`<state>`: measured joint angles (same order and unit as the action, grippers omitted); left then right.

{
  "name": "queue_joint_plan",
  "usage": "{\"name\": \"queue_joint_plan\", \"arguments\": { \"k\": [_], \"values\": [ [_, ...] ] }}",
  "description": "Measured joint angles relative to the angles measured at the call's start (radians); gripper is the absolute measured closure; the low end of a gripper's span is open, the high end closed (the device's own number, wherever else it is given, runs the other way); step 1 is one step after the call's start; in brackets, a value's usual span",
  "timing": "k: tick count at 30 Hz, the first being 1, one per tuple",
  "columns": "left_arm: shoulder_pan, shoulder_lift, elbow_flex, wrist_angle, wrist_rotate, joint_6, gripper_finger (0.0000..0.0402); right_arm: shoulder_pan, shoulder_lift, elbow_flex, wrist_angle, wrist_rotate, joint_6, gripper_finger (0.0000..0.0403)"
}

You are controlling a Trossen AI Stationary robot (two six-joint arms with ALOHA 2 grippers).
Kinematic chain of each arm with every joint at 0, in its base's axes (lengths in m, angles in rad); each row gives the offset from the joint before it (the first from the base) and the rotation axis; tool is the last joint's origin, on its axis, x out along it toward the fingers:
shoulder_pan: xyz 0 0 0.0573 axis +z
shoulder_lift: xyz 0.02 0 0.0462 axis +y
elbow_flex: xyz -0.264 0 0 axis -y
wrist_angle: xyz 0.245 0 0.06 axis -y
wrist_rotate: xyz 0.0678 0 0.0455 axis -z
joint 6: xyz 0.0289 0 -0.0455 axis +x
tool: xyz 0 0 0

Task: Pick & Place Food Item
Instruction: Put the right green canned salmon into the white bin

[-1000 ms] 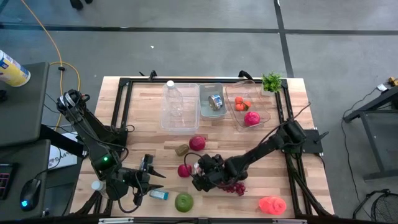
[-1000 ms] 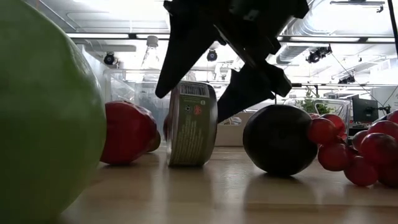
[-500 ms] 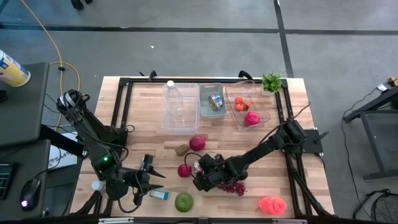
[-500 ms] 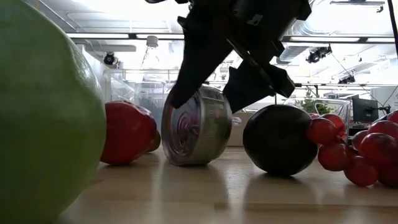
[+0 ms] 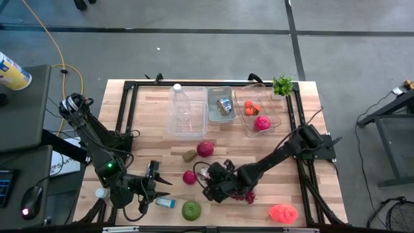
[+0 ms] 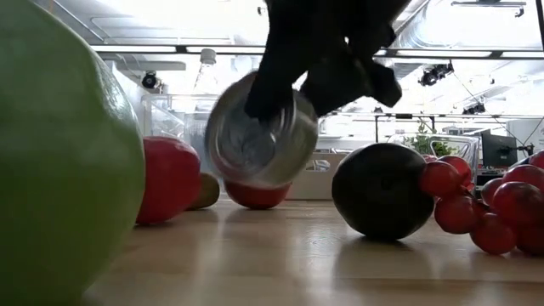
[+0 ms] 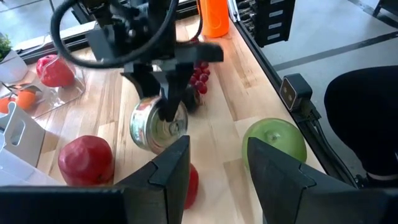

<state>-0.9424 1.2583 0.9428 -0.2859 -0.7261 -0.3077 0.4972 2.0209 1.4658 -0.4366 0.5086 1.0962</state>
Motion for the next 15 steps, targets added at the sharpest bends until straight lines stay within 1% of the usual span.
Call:
{"name": "queue_joint_plan", "arguments": {
  "k": [4, 9, 13, 15],
  "values": [
    [0.0, 0.0, 0.0, -0.002, 0.0, 0.0, 0.0249, 0.016, -0.05, 0.0, -0.041, 0.063, -0.013, 0.0272],
    [0.0, 0.0, 0.0, -0.003, 0.001, 0.0, 0.0249, 0.022, -0.135, 0.0, -0.167, 0.156, -0.004, 0.0266],
    [0.0, 0.0, 0.0, -0.002, 0.001, 0.0, 0.0249, 0.006, -0.21, 0.001, -0.277, 0.221, 0.015, 0.0268],
    [0.0, 0.0, 0.0, -0.001, 0.001, 0.0, 0.0249, -0.02, -0.238, 0.001, -0.328, 0.262, 0.032, 0.0267]
  ]
}}
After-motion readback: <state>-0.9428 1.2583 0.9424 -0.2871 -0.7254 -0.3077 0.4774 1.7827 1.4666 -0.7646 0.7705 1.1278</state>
